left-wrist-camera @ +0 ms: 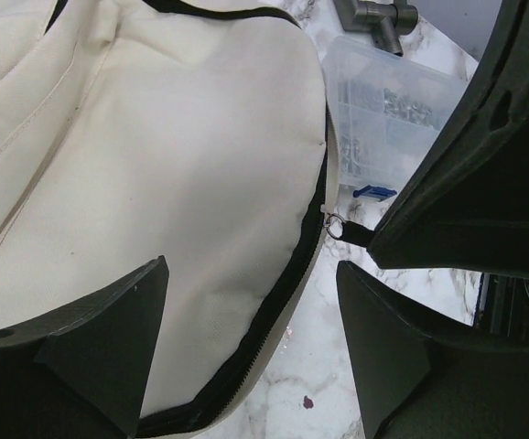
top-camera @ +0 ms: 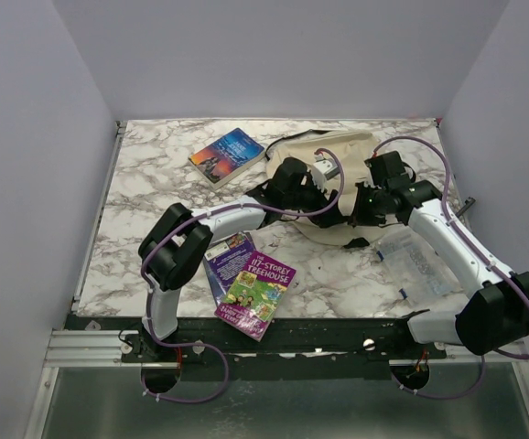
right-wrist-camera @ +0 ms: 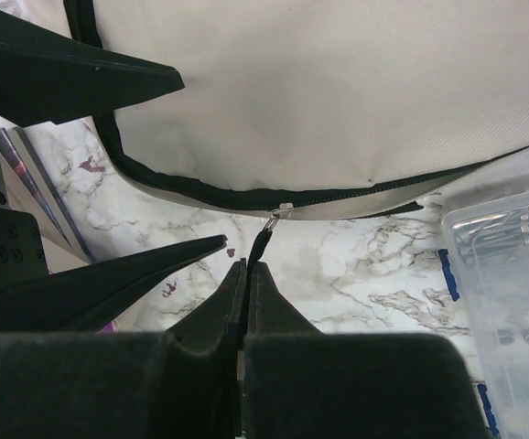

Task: Pack the student bag
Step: Unzip the student bag at the center of the board.

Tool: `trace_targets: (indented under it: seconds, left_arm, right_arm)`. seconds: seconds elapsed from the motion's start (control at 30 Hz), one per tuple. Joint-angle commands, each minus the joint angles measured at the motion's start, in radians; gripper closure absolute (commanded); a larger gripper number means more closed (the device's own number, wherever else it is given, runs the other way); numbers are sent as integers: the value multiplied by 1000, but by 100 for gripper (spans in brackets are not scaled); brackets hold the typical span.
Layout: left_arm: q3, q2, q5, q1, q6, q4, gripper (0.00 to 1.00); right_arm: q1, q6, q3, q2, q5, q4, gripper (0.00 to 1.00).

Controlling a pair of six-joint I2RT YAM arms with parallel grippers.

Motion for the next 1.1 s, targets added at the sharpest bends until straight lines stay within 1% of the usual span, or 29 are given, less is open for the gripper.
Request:
trace_targets:
  seconds: [0.0, 0.1, 0.17, 0.2, 0.23, 0.3, 0.37, 0.4, 0.43, 0.47, 0.5, 0.53, 0.57, 0.63, 0.7, 0.9, 1.07]
  left_arm:
    - [6, 22, -12, -2, -1, -10, 24]
    - [19, 37, 1, -1, -3, -30, 25]
    - [32, 49, 18, -3, -4, -38, 28]
    - [39, 55, 23, -2, -6, -43, 32]
    - [42, 57, 23, -2, -9, -46, 38]
    - [36, 49, 4, -2, -9, -47, 59]
    - [20, 29, -28, 5, -8, -48, 74]
    - [13, 17, -32, 12, -9, -48, 77]
    - [5, 0, -38, 22, -12, -48, 83]
    - [-5, -20, -49, 32, -22, -48, 86]
    - [-13, -37, -55, 42, -33, -49, 92]
    - [-20, -56, -45, 57, -47, -52, 94]
    - [-28, -72, -31, 69, -59, -52, 100]
    - [-54, -111, -13, 91, -78, -54, 100]
    - [-91, -153, -6, 106, -81, -55, 100]
    - [-181, -286, -15, 121, -39, -57, 100]
    - [-193, -358, 10, 142, -35, -58, 100]
  right_arm:
    - [7, 11, 54, -9, -24, -25, 99]
    - [7, 12, 56, -13, -28, -21, 99]
    - [6, 10, 60, -8, -29, -22, 99]
    - [7, 8, 59, -5, -31, -21, 99]
    - [7, 8, 59, -3, -32, -20, 99]
    - [7, 5, 61, -2, -29, -27, 99]
    - [7, 6, 56, 0, -6, -37, 99]
    - [7, 13, 53, 2, 29, -48, 99]
    - [7, 24, 50, 8, 64, -68, 99]
    - [7, 36, 46, 18, 143, -86, 99]
    - [7, 51, 46, 32, 202, -111, 99]
    - [7, 77, 46, 43, 272, -131, 100]
    - [7, 108, 41, 50, 342, -146, 100]
    - [5, 166, 34, 50, 458, -157, 99]
    - [-1, 183, 22, 49, 513, -132, 99]
    - [-78, 213, 22, 120, 568, -89, 99]
    - [-187, 189, -21, 146, 543, -24, 99]
